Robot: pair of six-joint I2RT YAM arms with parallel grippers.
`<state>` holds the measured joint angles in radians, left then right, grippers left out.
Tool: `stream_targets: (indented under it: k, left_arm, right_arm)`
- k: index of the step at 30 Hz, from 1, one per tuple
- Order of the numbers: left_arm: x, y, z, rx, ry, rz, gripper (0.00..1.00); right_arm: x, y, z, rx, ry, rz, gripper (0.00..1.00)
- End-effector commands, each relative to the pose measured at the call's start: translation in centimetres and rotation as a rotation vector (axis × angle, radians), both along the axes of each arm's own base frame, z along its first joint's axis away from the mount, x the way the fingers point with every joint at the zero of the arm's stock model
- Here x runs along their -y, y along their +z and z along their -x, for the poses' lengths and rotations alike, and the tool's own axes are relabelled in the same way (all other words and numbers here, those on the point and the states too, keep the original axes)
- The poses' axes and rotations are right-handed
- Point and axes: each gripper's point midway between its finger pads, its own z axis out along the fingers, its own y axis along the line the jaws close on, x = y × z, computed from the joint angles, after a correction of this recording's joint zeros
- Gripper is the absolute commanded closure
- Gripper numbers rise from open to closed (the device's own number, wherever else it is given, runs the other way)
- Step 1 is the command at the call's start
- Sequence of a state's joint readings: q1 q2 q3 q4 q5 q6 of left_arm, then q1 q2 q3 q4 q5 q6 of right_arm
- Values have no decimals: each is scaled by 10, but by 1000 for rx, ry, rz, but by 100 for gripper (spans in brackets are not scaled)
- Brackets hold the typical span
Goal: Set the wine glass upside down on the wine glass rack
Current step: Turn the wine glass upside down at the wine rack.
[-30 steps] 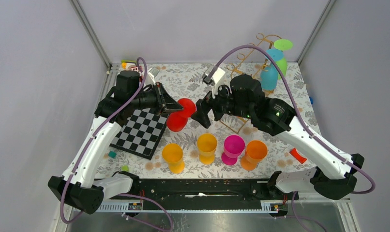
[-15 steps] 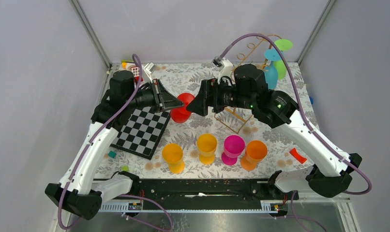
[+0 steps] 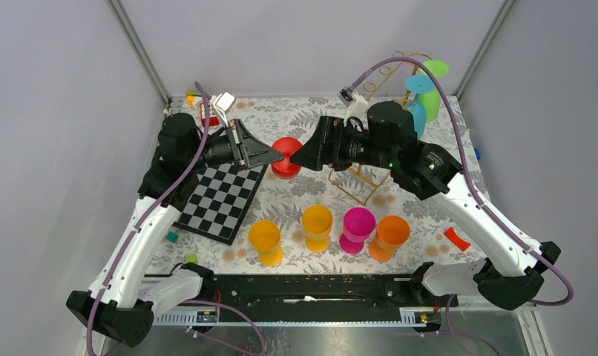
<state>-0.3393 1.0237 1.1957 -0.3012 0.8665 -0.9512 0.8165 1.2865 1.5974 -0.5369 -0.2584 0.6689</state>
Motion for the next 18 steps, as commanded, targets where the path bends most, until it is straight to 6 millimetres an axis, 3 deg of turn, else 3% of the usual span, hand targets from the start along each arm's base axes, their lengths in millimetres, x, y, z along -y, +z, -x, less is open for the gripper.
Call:
stream_targets:
  k: [1, 14, 18]
  left_arm:
    - [1, 24, 9, 99, -43, 63, 100]
    - [2, 23, 15, 79, -68, 114, 100]
    - [2, 23, 15, 77, -65, 115, 100]
  right_arm:
    - [-1, 21, 0, -10, -2, -136, 14]
    - [-12, 31, -3, -33, 27, -286, 28]
    - [-9, 32, -6, -25, 5, -296, 38]
